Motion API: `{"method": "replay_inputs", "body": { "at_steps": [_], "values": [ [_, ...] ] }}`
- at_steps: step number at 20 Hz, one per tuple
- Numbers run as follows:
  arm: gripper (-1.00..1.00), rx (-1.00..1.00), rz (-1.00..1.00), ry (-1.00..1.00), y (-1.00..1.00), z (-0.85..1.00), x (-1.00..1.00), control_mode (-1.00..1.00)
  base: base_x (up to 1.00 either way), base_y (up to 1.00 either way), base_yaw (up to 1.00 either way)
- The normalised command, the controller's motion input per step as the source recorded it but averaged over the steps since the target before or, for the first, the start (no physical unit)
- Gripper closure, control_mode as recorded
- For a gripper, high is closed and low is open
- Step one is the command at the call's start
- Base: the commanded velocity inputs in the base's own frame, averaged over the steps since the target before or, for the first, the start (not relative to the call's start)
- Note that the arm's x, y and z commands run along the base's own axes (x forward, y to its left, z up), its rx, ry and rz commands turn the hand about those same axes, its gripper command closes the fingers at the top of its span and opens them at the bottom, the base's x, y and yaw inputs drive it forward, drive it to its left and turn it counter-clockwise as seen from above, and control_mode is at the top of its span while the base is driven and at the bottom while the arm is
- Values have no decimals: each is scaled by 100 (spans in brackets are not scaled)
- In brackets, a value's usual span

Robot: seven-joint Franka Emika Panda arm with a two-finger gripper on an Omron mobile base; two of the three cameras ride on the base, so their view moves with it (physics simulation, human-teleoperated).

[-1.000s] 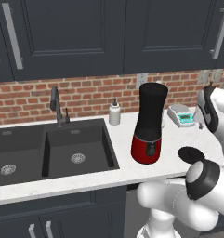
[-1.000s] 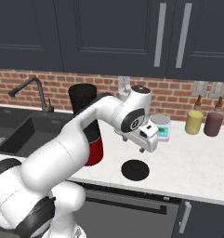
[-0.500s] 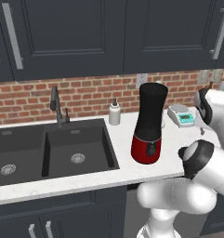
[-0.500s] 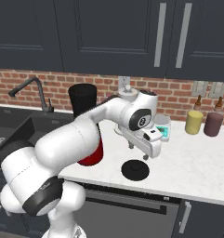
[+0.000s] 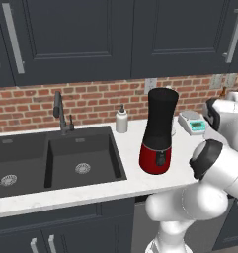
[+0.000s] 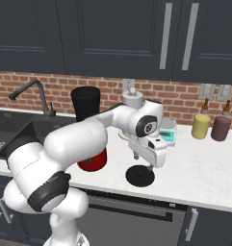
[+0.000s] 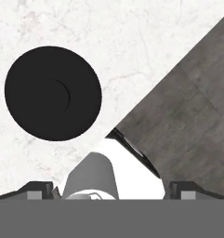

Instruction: Close the lid blender by securely placing the lid on top.

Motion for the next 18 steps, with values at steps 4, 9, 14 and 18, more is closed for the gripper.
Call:
{"method": "replay_inputs", "body": {
  "at_steps": [4, 9, 14, 18],
  "values": [
    [-100, 0, -3, 2, 0, -24, 0, -100, 0, 0, 0],
    [-100, 0, -1, 1, 0, -31, 0, -100, 0, 0, 0],
    [-100, 1, 0, 0, 0, -31, 0, -100, 0, 0, 0],
    [-100, 1, 0, 0, 11, -24, 0, -100, 0, 0, 0]
  ]
}}
